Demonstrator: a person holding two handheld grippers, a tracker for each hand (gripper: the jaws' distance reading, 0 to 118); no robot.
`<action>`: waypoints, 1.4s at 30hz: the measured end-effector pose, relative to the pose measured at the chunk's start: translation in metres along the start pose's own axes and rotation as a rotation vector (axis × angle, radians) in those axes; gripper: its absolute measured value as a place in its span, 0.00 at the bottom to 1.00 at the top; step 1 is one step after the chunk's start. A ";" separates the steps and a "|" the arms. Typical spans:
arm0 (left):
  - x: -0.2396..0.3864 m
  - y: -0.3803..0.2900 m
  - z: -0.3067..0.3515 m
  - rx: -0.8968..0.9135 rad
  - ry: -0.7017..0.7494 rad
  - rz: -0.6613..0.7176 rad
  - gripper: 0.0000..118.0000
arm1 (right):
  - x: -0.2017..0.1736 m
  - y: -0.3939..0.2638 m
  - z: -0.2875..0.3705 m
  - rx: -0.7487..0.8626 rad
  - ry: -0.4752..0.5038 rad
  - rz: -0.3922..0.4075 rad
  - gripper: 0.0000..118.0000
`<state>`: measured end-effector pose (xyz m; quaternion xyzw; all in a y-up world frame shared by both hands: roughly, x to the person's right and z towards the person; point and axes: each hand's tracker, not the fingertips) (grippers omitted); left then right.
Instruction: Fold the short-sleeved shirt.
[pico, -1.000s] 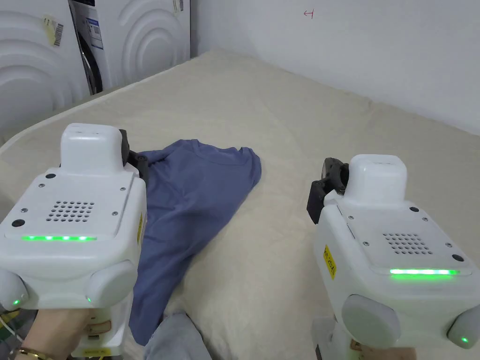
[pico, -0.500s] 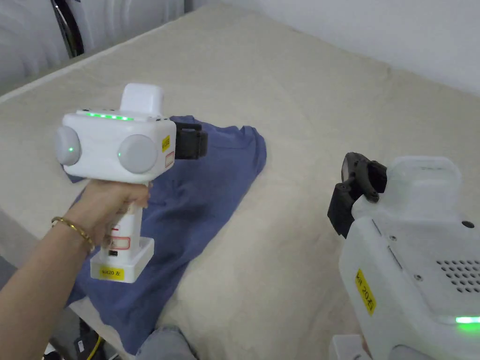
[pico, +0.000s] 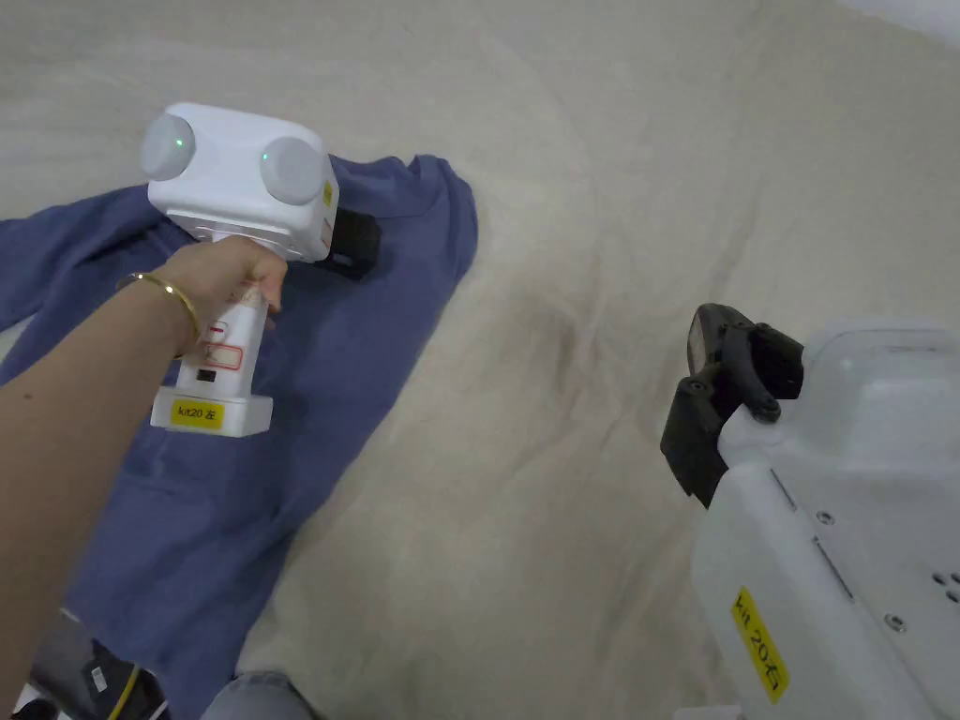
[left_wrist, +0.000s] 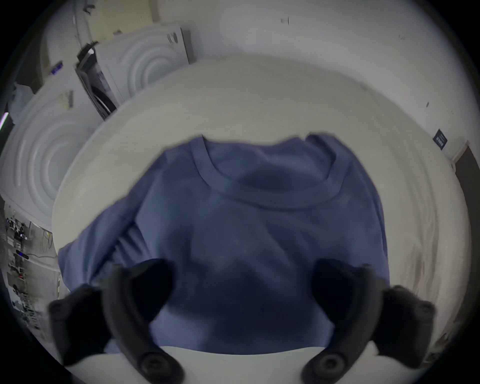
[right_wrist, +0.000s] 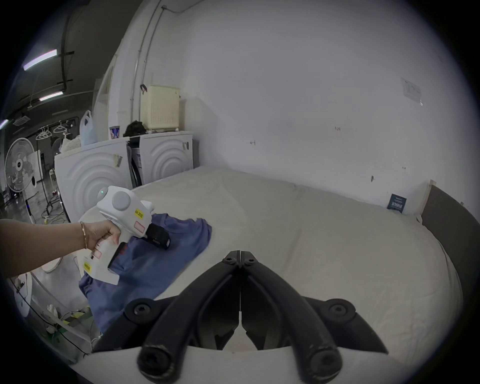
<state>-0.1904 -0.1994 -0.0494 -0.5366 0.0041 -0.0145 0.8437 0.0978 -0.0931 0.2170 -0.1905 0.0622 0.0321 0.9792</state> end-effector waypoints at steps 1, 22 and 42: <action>0.001 0.001 -0.002 -0.036 0.000 0.015 0.87 | 0.003 -0.003 0.000 -0.007 -0.007 -0.012 0.00; -0.021 -0.063 0.184 0.459 -0.162 0.264 0.08 | 0.031 0.003 0.113 0.078 -0.100 -0.032 0.00; 0.113 -0.029 0.545 1.053 -0.438 0.028 0.08 | 0.088 0.000 0.272 0.296 -0.333 -0.124 0.00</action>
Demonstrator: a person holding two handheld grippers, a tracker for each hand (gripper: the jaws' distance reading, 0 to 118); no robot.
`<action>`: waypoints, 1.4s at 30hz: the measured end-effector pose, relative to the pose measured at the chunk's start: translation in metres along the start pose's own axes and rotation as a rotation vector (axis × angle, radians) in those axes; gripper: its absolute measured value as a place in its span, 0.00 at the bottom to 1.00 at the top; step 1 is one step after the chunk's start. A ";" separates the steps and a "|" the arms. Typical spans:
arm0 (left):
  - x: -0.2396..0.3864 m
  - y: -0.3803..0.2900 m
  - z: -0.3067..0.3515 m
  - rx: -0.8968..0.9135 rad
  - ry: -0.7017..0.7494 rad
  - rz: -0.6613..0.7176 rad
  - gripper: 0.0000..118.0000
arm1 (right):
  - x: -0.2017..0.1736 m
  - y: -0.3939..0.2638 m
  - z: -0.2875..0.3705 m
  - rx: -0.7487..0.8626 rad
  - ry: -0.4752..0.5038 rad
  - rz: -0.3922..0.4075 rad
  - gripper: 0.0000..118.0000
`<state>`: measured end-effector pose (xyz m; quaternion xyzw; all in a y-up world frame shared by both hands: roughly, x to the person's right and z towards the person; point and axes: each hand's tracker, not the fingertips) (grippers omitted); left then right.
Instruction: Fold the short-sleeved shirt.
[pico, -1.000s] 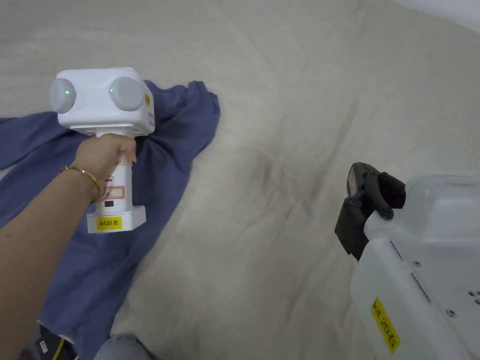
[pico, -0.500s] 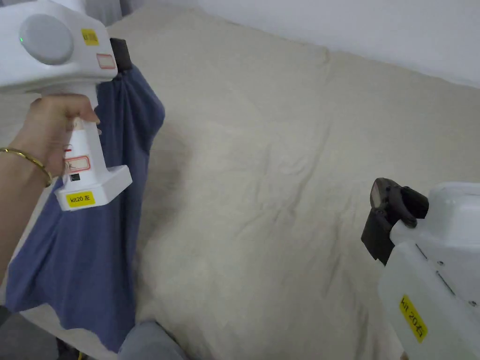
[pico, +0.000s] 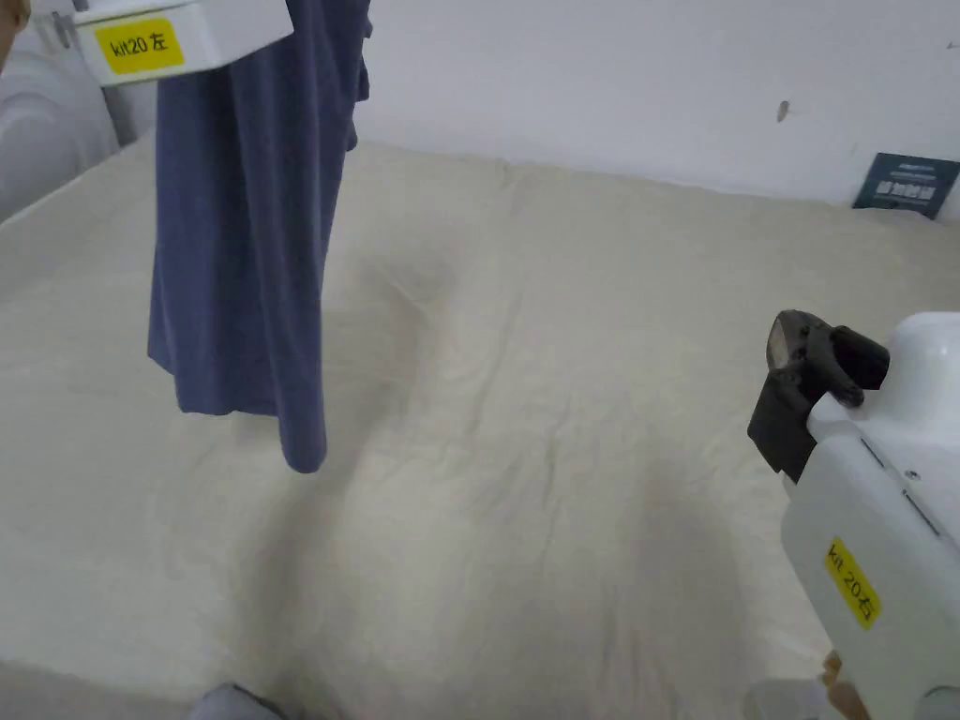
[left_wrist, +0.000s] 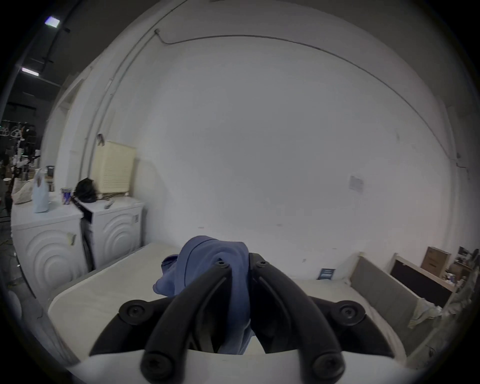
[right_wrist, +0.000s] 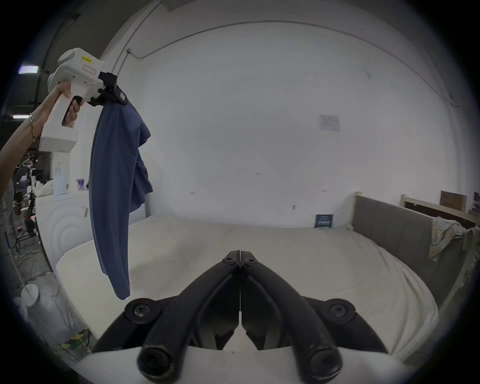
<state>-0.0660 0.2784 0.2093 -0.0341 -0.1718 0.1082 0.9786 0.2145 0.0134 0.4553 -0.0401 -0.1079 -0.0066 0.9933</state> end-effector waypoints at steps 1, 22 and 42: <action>0.015 0.003 -0.004 -0.011 -0.032 -0.003 0.08 | 0.006 0.004 0.006 0.012 -0.029 -0.004 0.00; 0.157 -0.337 -0.135 -0.663 -0.306 -0.179 0.08 | 0.106 -0.019 0.059 -0.038 -0.357 -0.056 0.00; 0.101 -0.418 -0.048 -0.634 -0.170 -0.072 0.88 | 0.098 -0.038 0.036 -0.107 -0.311 -0.065 0.00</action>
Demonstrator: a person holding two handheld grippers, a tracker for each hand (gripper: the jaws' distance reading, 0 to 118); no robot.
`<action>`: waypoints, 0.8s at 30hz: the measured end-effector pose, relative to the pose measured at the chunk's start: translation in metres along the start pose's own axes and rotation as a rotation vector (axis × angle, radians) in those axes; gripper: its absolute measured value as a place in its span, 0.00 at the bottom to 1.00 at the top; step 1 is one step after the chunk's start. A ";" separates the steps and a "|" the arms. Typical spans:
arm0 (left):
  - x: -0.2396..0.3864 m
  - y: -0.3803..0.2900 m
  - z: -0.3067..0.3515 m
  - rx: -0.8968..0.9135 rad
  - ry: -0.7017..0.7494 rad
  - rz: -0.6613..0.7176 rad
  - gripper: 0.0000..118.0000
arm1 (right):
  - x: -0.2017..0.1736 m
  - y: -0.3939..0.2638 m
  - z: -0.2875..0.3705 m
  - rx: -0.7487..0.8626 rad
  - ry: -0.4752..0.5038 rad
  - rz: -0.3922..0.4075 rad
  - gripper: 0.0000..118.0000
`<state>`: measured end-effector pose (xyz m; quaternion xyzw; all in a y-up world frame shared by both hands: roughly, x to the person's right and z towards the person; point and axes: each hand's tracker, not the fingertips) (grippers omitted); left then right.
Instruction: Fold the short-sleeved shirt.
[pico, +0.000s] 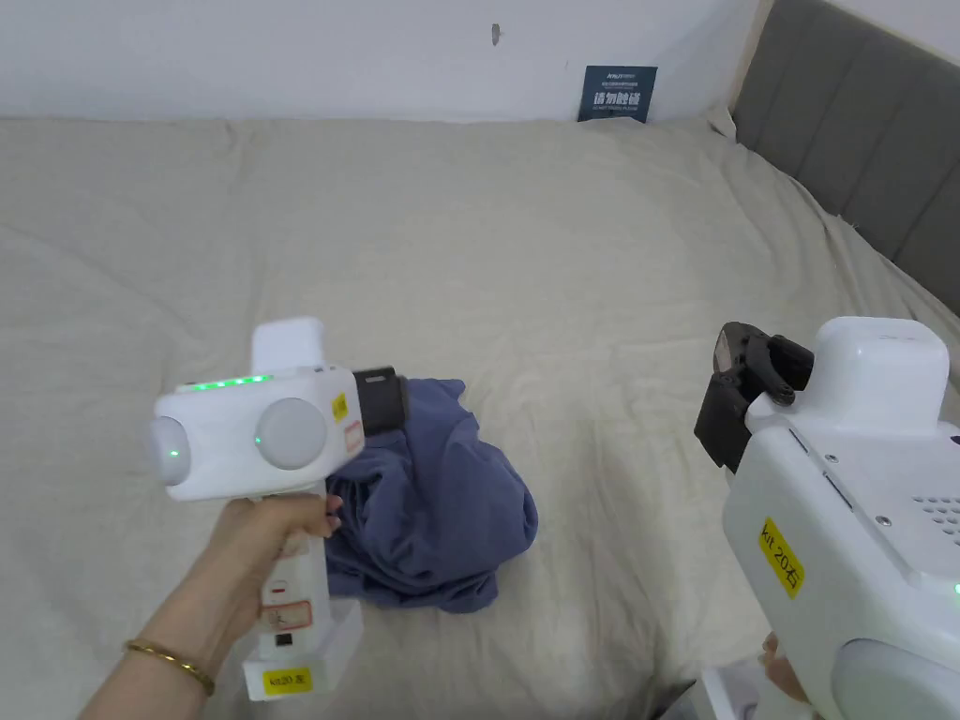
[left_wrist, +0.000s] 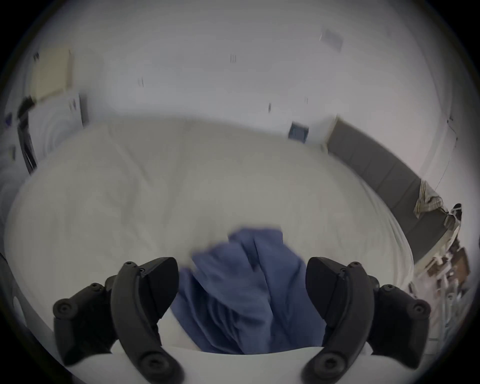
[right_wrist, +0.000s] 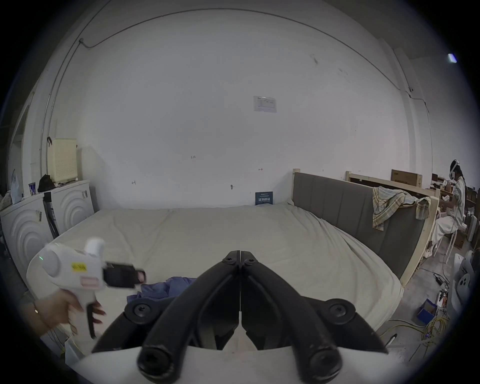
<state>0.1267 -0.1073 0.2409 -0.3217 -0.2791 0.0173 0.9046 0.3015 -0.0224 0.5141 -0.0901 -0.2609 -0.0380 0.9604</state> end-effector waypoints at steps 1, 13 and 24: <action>-0.003 0.008 0.016 0.087 0.017 -0.027 0.92 | -0.003 0.000 -0.001 0.006 0.007 0.001 0.00; -0.009 -0.010 0.153 0.566 0.301 -0.225 0.64 | -0.035 -0.003 -0.017 0.085 0.052 0.034 0.00; -0.023 -0.030 0.152 0.433 0.279 -0.125 0.00 | -0.041 -0.008 -0.015 0.066 0.082 0.046 0.00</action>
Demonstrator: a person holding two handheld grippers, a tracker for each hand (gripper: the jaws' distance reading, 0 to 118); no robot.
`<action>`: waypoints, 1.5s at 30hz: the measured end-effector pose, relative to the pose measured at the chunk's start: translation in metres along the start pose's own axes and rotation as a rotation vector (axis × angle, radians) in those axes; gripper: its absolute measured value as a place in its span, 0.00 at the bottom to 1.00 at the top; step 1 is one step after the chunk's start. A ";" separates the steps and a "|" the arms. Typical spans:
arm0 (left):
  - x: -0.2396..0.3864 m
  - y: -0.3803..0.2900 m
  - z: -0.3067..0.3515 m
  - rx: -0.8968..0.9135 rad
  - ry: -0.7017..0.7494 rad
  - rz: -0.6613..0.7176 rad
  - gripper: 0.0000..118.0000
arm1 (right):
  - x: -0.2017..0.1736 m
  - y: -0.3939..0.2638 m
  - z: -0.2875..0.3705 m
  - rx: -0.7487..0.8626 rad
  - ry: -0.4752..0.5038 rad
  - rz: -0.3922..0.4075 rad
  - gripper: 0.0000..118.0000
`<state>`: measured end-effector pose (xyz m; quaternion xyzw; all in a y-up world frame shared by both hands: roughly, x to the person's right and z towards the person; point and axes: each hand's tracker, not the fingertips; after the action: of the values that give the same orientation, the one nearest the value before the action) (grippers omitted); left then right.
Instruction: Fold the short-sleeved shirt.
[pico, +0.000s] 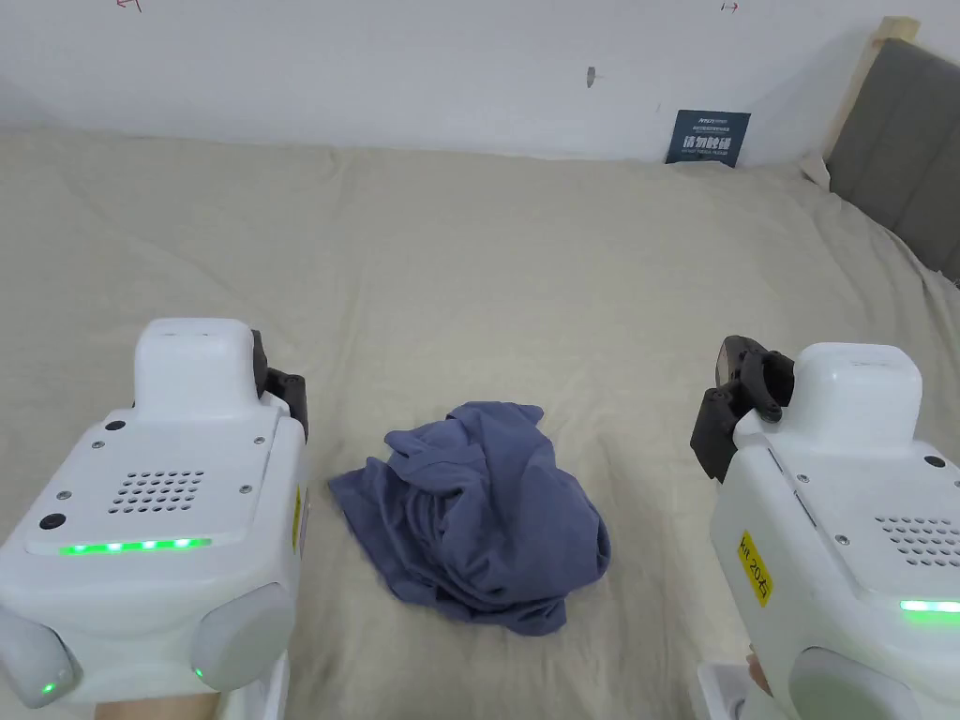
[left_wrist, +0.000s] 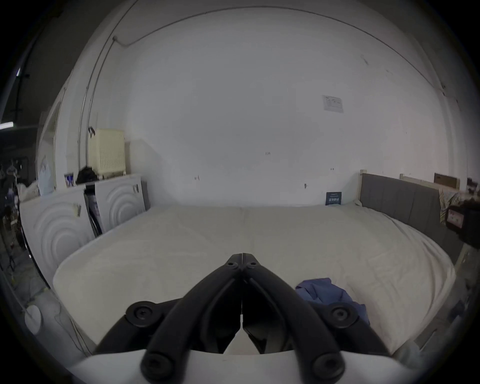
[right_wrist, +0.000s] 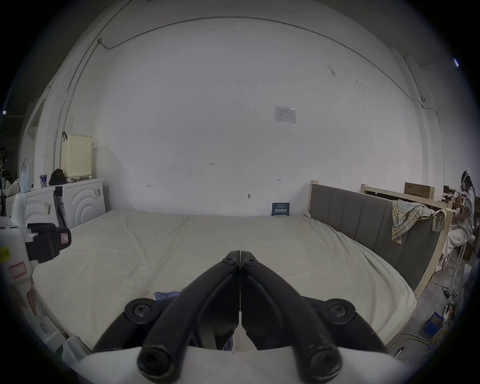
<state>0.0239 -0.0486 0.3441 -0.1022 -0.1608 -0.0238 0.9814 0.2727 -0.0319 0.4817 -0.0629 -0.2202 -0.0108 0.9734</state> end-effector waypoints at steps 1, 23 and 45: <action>-0.002 0.000 0.000 -0.015 -0.012 0.030 0.00 | 0.000 0.000 0.000 -0.001 -0.001 0.000 0.00; 0.006 -0.065 -0.202 -0.794 -0.074 -0.002 0.98 | 0.005 -0.011 -0.014 -0.054 0.003 0.026 0.00; 0.046 -0.094 -0.222 -0.933 -0.105 -0.024 0.03 | 0.034 -0.034 -0.029 -0.152 -0.081 -0.018 0.00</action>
<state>0.1291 -0.1871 0.1709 -0.5317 -0.1836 -0.0997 0.8208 0.3138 -0.0686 0.4747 -0.1351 -0.2584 -0.0338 0.9559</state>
